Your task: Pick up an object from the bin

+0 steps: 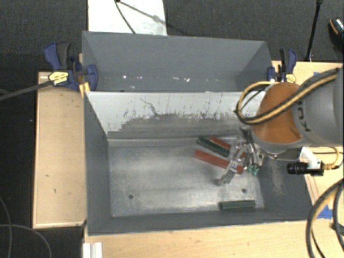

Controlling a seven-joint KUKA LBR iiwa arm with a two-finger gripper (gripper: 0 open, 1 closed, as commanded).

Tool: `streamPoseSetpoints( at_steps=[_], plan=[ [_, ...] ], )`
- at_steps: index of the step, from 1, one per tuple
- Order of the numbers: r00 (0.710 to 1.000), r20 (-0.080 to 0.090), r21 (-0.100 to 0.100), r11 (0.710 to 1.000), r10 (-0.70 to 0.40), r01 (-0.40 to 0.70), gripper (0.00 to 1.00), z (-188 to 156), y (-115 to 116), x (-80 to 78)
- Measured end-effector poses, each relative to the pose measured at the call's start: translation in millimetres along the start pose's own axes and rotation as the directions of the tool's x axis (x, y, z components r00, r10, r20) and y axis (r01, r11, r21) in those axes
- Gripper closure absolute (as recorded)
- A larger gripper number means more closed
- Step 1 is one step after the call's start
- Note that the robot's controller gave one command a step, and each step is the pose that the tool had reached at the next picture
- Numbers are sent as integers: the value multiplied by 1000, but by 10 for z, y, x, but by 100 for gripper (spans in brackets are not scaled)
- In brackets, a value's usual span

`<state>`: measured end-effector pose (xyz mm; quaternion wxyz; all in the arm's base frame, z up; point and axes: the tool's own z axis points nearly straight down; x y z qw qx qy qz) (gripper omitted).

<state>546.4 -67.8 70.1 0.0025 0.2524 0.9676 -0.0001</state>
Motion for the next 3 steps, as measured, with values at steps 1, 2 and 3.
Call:
streamPoseSetpoints(
  at_steps=[1, 2, 3],
  plan=[
    [1000, 1, 0, 1000, -2, 2, 100, -12, 1, -10],
    [1000, 1, -2, 1000, -10, 10, 100, -419, 7, -25],
    [1000, 1, -2, 1000, -18, 18, 100, -808, 14, -39]
  ],
)
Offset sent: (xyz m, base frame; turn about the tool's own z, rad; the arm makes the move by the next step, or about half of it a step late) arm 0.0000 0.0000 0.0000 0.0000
